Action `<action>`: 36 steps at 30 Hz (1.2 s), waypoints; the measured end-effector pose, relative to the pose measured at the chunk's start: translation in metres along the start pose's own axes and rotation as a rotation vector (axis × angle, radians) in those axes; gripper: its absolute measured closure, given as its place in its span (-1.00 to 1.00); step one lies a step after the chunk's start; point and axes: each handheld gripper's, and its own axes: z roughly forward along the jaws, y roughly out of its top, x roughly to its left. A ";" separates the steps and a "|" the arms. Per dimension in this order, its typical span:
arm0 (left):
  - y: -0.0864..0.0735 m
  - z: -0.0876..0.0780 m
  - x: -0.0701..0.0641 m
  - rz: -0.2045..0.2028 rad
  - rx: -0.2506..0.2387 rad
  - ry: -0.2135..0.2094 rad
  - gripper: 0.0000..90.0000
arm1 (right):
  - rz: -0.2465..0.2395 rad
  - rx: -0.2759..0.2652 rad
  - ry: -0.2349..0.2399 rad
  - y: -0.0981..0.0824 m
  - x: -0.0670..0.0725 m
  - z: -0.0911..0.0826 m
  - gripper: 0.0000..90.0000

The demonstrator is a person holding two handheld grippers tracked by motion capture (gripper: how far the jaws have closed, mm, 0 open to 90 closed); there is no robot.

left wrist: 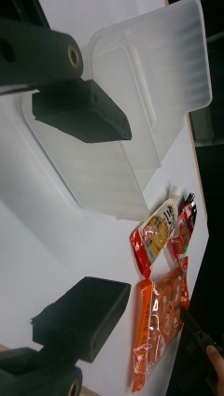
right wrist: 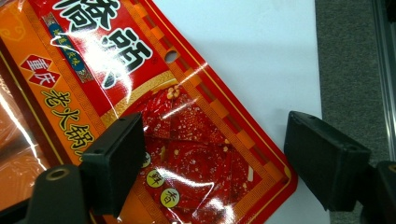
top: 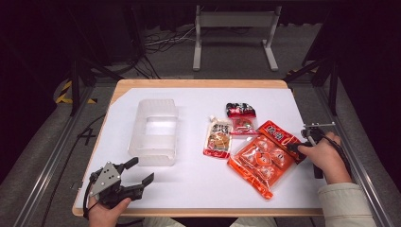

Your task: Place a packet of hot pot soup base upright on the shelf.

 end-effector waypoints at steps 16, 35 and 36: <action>0.001 0.003 -0.001 0.005 0.009 -0.004 -0.47 | -0.080 -0.019 -0.060 0.000 0.010 -0.007 0.77; 0.001 0.004 0.000 -0.008 0.016 -0.001 -0.45 | -0.036 -0.042 0.174 0.009 -0.019 -0.036 0.98; 0.002 0.004 0.000 -0.006 0.016 -0.001 -0.45 | -0.035 -0.039 0.196 0.009 -0.020 -0.036 0.97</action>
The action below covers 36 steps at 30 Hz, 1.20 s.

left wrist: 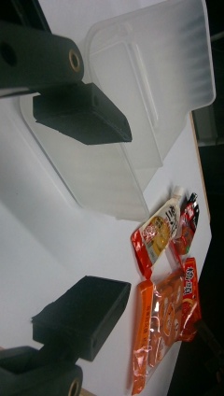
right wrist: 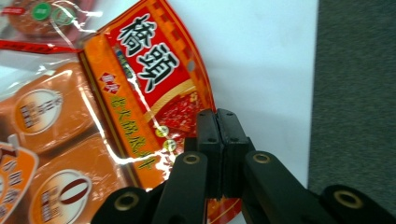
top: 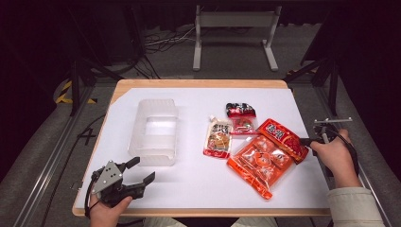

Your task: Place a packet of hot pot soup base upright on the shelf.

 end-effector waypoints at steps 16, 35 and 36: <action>-0.001 0.000 0.002 -0.013 -0.004 -0.007 -0.45 | -0.125 0.056 0.171 0.000 0.014 0.036 0.74; 0.013 0.013 -0.010 -0.028 0.022 -0.080 -0.68 | -0.248 -0.094 0.223 0.020 0.027 -0.046 1.00; 0.014 0.014 -0.011 -0.020 0.021 -0.080 -0.69 | -0.252 -0.099 0.226 0.020 0.030 -0.049 1.00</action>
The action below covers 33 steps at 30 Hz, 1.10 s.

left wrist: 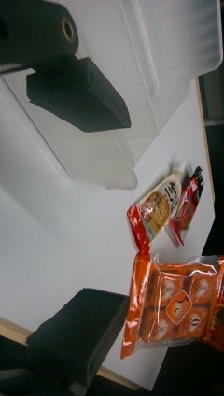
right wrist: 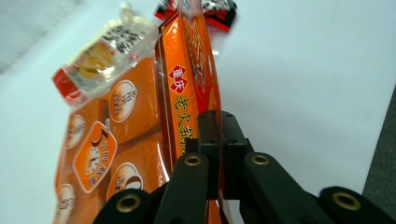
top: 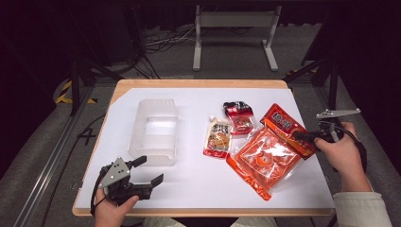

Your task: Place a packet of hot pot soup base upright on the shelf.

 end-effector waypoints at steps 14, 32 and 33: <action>0.018 0.012 -0.006 0.046 0.028 -0.015 -0.75 | -0.190 -0.063 0.101 0.035 0.075 -0.056 1.00; 0.037 0.027 -0.008 0.070 -0.029 -0.064 -0.66 | -0.394 -0.140 0.219 0.071 0.123 -0.064 1.00; 0.039 0.028 -0.008 0.074 -0.035 -0.065 -0.67 | -0.398 -0.145 0.229 0.074 0.124 -0.064 1.00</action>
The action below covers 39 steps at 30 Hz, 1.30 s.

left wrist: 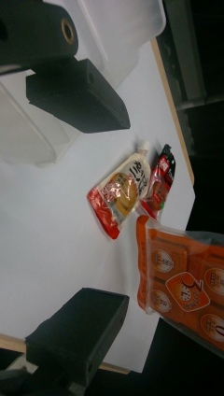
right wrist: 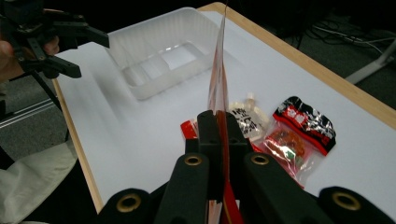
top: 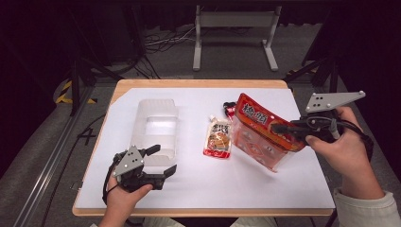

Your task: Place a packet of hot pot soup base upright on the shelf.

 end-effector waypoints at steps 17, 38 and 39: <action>0.027 0.024 0.001 0.005 -0.060 -0.059 -0.70 | -0.142 -0.053 0.145 0.051 0.023 0.028 1.00; 0.048 0.066 -0.015 0.070 -0.127 -0.342 -0.49 | -0.322 -0.148 0.348 0.059 0.049 0.070 1.00; 0.048 0.066 -0.015 0.070 -0.127 -0.342 -0.35 | -0.327 -0.150 0.359 0.058 0.050 0.071 1.00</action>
